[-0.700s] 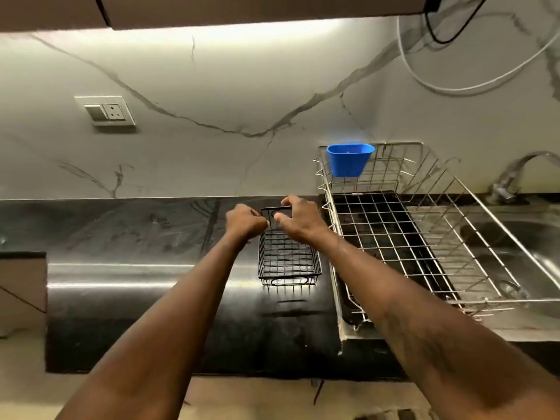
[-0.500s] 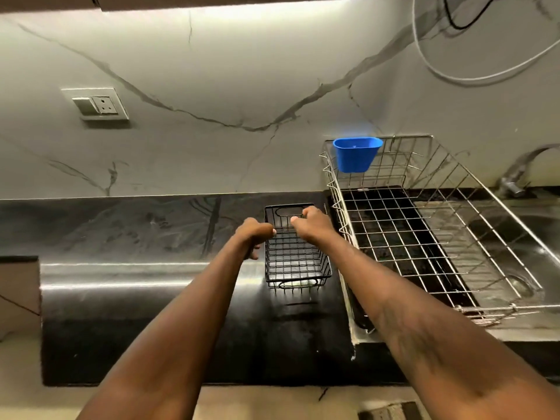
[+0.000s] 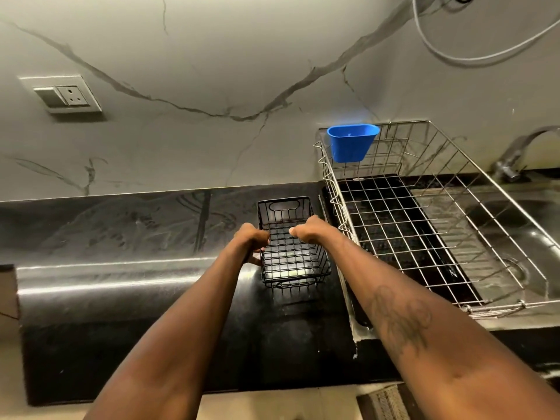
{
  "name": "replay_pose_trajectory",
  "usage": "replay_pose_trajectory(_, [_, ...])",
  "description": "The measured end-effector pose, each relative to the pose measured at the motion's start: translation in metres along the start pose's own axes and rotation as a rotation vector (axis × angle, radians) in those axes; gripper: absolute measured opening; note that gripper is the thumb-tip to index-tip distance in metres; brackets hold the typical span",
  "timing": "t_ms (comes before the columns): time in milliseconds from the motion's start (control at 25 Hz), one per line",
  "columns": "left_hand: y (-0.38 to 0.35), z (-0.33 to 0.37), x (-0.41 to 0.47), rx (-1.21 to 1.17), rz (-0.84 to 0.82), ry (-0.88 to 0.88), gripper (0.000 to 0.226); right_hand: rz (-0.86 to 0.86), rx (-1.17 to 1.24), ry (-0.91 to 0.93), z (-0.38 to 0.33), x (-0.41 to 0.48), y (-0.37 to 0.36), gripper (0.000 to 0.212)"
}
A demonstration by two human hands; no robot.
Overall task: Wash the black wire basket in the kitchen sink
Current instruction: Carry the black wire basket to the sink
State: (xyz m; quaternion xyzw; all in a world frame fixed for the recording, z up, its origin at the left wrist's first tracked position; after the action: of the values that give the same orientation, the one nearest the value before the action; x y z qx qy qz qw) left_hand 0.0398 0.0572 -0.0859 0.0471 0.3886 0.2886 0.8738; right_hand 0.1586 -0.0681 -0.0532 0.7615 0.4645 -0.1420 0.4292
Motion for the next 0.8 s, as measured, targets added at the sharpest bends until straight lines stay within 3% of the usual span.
replay_pose_trajectory(120, [0.001, 0.002, -0.007, -0.015, -0.02, 0.015, 0.014, 0.021, 0.037, -0.056, 0.0, 0.001, 0.007, 0.076])
replay_pose_trajectory(240, [0.017, 0.006, -0.013, 0.0, 0.014, 0.002, 0.016, 0.063, 0.091, -0.049, 0.001, -0.003, 0.01, 0.047])
replay_pose_trajectory(480, [0.057, 0.026, -0.046, -0.014, 0.034, -0.036, 0.019, 0.212, 0.365, -0.002, 0.0, -0.004, 0.005, 0.023])
replay_pose_trajectory(800, [0.093, 0.071, -0.12, 0.035, 0.108, -0.017, 0.014, 0.042, 0.606, 0.285, -0.025, -0.062, 0.025, 0.014])
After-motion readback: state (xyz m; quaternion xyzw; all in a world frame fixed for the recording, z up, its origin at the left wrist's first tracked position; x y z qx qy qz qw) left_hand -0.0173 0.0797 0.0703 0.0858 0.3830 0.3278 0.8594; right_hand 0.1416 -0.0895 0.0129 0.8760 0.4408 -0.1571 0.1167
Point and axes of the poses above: each hand's wrist, its own x-axis towards the middle knuckle, its own y-axis out of the back of the hand, z = x × y, the point moved 3 cm from there along x, towards the middle knuckle, and after that the axes turned 9 degrees about -z, right-handed, at the moved point
